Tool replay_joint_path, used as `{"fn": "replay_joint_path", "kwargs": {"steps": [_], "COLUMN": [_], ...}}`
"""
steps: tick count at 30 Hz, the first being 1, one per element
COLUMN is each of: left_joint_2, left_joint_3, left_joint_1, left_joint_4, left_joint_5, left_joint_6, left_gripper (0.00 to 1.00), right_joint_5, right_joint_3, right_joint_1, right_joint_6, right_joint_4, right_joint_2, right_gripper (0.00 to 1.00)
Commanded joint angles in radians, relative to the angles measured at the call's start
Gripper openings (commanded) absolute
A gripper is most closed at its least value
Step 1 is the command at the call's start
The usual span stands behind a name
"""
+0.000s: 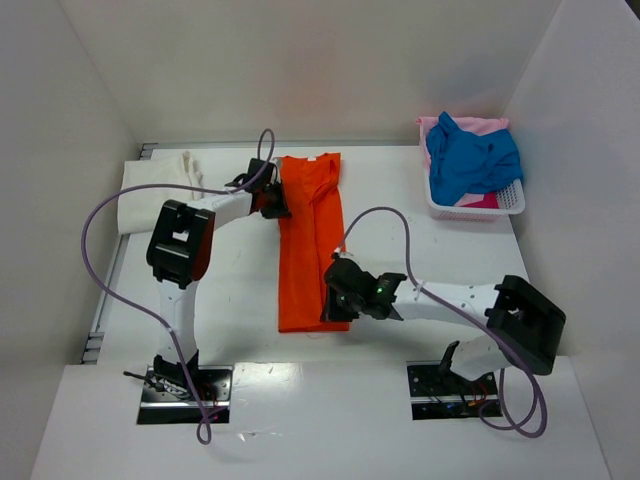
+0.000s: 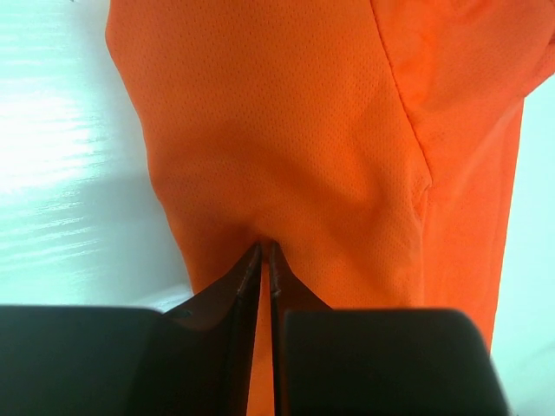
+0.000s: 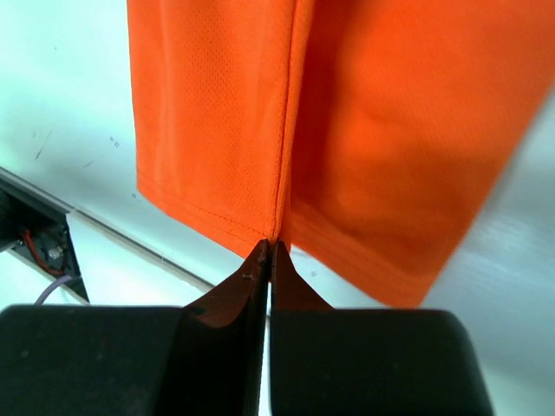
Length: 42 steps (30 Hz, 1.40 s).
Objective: Fold and stack the t-shirts
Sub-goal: Grab the bottom of the folded rectangular tshirt with both arms
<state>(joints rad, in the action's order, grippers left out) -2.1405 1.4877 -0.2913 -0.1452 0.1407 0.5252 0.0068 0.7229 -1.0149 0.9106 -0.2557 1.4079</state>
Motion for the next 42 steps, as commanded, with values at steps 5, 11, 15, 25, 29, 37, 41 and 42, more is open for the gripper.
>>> {"fn": "replay_joint_path", "kwargs": {"steps": [5,11,15,25,29,37,41,42], "left_joint_2": [-0.039,-0.048,-0.048,0.048,0.135,0.453,0.612,0.642], "left_joint_3": [0.025,0.043,0.043,0.043,0.043,-0.111,-0.268,-0.341], "left_joint_1": [0.007,0.007,0.007,0.007,0.02,0.037,-0.009,-0.014], "left_joint_4": [-0.034,-0.043,-0.043,-0.06,-0.092,-0.14,-0.159,-0.157], "left_joint_5": [-0.032,-0.032,-0.032,-0.012,-0.003,0.039,0.067,0.11], "left_joint_6": [-0.047,-0.047,-0.056,-0.097,-0.106,-0.073,0.016,0.049], "left_gripper": [0.15,0.15,0.18,0.53,0.68,0.88,0.88,0.88], "right_joint_5": [0.009,-0.013,-0.022,0.132,0.173,0.173,0.166,0.142], "right_joint_3": [-0.043,-0.043,-0.042,0.034,0.075,0.016,-0.03,-0.052], "right_joint_1": [-0.014,-0.041,-0.047,-0.018,0.022,0.113,0.142,0.157], "right_joint_6": [0.042,0.042,0.04,0.019,-0.004,-0.045,-0.045,-0.047], "right_joint_4": [-0.028,-0.01,-0.01,-0.181,-0.225,-0.206,-0.162,-0.13], "right_joint_2": [-0.067,-0.018,-0.007,-0.155,-0.228,-0.244,-0.244,-0.244], "right_gripper": [0.0,0.0,0.06,0.5,0.65,1.0,1.0,1.0]}}
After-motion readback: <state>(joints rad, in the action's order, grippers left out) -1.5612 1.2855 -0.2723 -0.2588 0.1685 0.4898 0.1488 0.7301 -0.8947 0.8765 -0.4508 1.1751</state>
